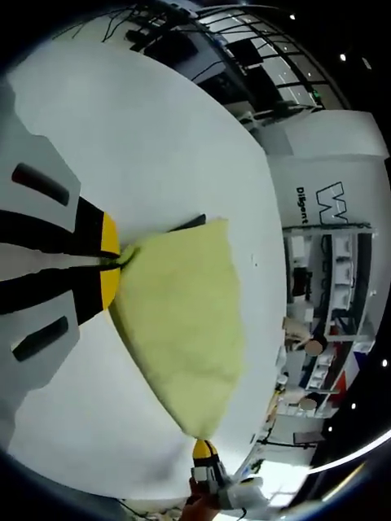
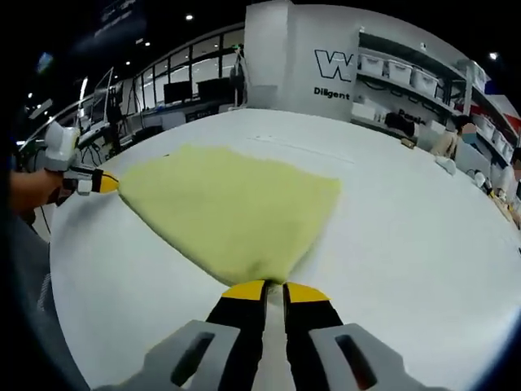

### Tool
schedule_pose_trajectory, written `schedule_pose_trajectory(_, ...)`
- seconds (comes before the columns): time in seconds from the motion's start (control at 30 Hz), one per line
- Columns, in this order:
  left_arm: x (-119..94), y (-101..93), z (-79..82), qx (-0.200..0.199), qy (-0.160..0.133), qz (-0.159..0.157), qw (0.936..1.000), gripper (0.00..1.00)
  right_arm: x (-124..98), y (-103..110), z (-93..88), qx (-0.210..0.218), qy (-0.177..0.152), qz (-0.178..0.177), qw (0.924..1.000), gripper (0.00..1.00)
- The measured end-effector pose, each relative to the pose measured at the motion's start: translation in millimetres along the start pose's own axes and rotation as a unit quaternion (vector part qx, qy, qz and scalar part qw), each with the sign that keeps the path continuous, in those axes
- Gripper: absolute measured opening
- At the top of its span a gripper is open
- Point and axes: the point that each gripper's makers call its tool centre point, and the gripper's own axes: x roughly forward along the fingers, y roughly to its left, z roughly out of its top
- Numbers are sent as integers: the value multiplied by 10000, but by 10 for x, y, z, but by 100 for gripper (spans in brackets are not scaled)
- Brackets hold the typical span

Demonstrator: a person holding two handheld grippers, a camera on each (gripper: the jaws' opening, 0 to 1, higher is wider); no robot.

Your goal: Fold the garment on the visible template until the final outline fits inside the template.

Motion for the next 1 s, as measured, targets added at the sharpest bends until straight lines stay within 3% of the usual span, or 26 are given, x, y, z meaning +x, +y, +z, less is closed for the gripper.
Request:
schedule_pose_trajectory(0.5,-17,21,16,136,70,-58,9999,0,23,-16,54,-231,19,-39,9997,0)
schedule_pose_trajectory(0.83,-133,135,136,872,47,-286,9958,0,-6,-56,50,-378,102,-181,9991,0)
schedule_pose_trajectory(0.93,-156,170,172,970,-3,-339,9947,0,-11,-75,42,-420,144,-221,9988,0)
schedule_pose_trajectory(1.0,-162,160,256,1308,-176,-397,9905,0,-13,-86,43,-464,168,-254,9985,0)
